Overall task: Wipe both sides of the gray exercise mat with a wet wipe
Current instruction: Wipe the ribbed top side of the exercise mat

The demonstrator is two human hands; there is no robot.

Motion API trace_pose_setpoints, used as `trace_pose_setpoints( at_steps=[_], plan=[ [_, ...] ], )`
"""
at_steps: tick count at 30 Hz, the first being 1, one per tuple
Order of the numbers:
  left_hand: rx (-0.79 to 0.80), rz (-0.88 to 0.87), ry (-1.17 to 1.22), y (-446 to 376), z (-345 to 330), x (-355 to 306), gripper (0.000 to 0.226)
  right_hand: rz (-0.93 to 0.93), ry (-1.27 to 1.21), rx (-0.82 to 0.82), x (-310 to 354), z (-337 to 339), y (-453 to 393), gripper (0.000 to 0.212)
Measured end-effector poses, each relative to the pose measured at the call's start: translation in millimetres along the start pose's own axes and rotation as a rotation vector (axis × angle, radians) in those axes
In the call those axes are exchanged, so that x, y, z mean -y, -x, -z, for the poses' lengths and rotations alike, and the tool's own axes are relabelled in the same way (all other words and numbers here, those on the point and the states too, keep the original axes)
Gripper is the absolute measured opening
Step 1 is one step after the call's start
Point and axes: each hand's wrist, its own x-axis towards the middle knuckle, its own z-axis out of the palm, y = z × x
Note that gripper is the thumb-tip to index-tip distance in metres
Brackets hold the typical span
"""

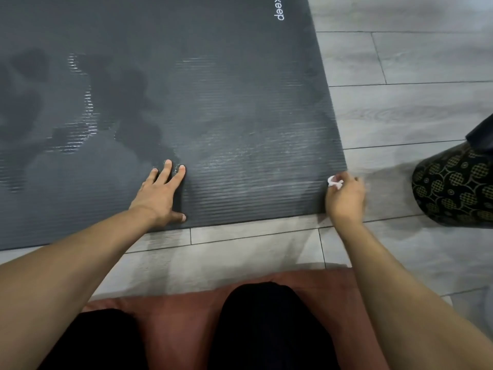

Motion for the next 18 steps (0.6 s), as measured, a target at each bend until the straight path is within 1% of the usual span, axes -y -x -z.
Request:
trace_pose_setpoints(
  at_steps=[1, 2, 4, 6, 7, 8, 9, 10, 11, 13, 14, 15, 18],
  plan=[
    [0.005, 0.007, 0.0, 0, 1, -1, 0.129, 0.034, -0.022, -0.011, 10, -8, 6, 0.018],
    [0.011, 0.021, 0.0, -1, 1, -2, 0.129, 0.114, -0.05, -0.007, 25, -19, 16, 0.016],
    [0.016, 0.048, -0.008, -2, 5, -8, 0.124, 0.372, -0.104, 0.104, 59, -44, 44, 0.013],
    [-0.013, 0.083, 0.018, -3, 12, -20, 0.105, 0.635, -0.094, 0.256, 91, -63, 74, 0.013],
    [-0.044, 0.102, 0.032, -3, 16, -29, 0.092, 0.723, -0.081, 0.299, 101, -67, 80, 0.014],
    [-0.078, 0.109, 0.037, -4, 22, -37, 0.082, 0.783, -0.066, 0.317, 105, -69, 78, 0.014],
    [-0.116, 0.096, 0.025, -5, 27, -45, 0.076, 0.81, -0.05, 0.302, 102, -68, 69, 0.014],
    [-0.158, 0.068, 0.005, -8, 31, -53, 0.072, 0.789, -0.032, 0.265, 95, -65, 55, 0.014],
    [-0.199, 0.032, -0.008, -12, 34, -60, 0.071, 0.713, -0.027, 0.207, 84, -61, 36, 0.015],
    [-0.231, -0.042, -0.006, -25, 38, -71, 0.074, 0.472, -0.063, 0.052, 58, -47, -7, 0.016],
    [-0.227, -0.083, -0.014, -32, 39, -78, 0.076, 0.377, -0.085, -0.008, 48, -40, -26, 0.015],
    [-0.224, -0.124, -0.037, -41, 40, -84, 0.079, 0.322, -0.098, -0.042, 42, -36, -42, 0.015],
    [-0.233, -0.212, -0.09, -68, 45, -104, 0.084, 0.333, -0.083, -0.056, 47, -37, -66, 0.017]
  ],
)
